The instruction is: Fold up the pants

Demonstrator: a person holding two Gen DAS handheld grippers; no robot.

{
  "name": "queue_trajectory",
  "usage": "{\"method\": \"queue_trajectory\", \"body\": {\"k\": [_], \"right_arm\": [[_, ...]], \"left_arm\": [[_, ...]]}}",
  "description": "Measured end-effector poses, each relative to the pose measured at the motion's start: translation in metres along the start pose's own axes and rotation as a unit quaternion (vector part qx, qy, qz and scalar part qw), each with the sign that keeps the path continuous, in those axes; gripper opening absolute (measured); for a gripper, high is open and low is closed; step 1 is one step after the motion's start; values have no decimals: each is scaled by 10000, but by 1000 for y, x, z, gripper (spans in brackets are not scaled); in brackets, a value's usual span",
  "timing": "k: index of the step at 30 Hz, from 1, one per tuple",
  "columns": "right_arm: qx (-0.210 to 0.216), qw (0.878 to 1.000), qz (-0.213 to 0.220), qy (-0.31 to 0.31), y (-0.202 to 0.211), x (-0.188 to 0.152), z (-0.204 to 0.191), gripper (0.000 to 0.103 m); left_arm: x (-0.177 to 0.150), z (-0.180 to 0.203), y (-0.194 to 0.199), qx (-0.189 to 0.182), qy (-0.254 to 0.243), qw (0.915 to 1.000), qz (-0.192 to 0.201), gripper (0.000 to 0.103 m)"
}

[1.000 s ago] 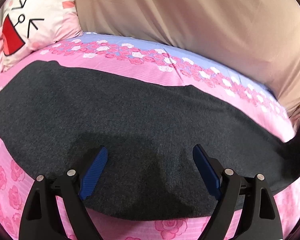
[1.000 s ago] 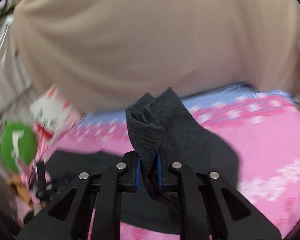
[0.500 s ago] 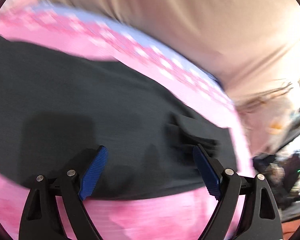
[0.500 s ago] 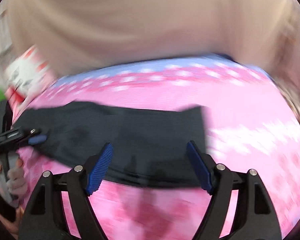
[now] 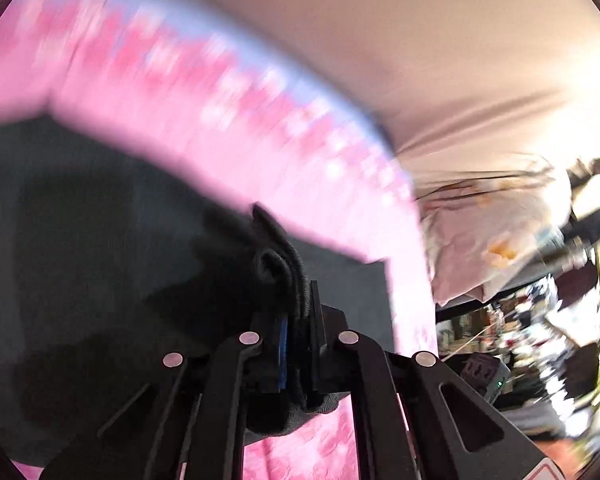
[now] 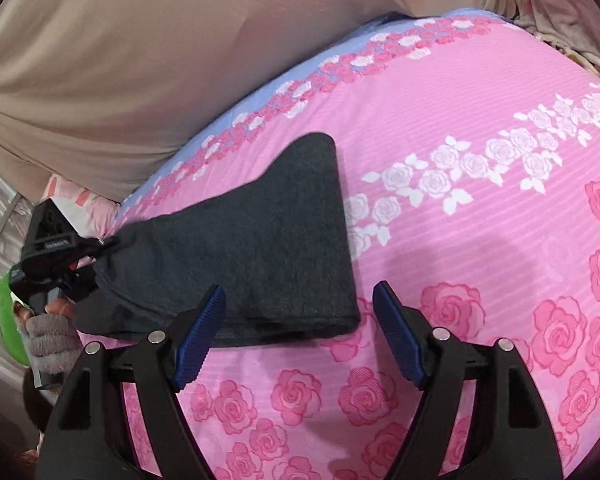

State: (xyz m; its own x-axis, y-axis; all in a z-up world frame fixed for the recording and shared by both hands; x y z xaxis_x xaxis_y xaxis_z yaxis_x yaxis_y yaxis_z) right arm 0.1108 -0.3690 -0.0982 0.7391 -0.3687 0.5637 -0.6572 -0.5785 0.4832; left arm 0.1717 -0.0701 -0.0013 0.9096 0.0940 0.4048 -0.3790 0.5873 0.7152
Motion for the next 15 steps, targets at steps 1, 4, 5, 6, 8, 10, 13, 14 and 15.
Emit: {"method": "queue_trajectory", "body": {"k": [1, 4, 5, 6, 8, 10, 13, 14, 15], "right_arm": [[-5, 10000, -3, 25, 0, 0, 0, 74], [-98, 9998, -138, -134, -4, -4, 12, 74], [-47, 9997, -122, -198, -4, -2, 13, 74], [-12, 9998, -100, -184, -2, 0, 12, 74], [-22, 9999, -106, -133, -4, 5, 12, 74], [54, 9995, -201, -229, -11, 7, 14, 74], [52, 9993, -360, -95, -25, 7, 7, 55], [131, 9986, -513, -92, -31, 4, 4, 43], [86, 9985, -536, -88, -34, 2, 2, 35]], "left_arm": [[2, 2, 7, 40, -118, 9998, 179, 6], [1, -28, -6, 899, -383, 9949, 238, 9], [-5, -44, -20, 1216, -388, 9918, 16, 9], [-15, -62, -31, 1251, -145, 9918, -206, 10], [-20, -70, -23, 867, 85, 9962, -68, 13], [-21, -70, -15, 784, 161, 9968, 48, 17], [-21, -69, -19, 871, 59, 9962, 62, 17], [-22, -68, -20, 886, 31, 9960, 76, 17], [-22, -66, -21, 865, 29, 9962, 125, 17]]}}
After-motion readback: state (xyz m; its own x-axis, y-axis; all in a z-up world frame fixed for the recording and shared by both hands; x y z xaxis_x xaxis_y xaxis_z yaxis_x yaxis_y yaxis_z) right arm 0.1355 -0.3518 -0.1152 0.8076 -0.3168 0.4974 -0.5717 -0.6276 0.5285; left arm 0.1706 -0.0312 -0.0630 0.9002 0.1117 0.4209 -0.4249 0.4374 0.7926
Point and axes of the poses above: each gripper's, at about its wrist camera, not at the fingertips, and y roughly against the way its jaws point, z to its right, x to its top, the point moved 6 cm from there along -y, roughly the way its jaws point, and after that the axes turned 13 degrees about x, right-handed, at the moved point
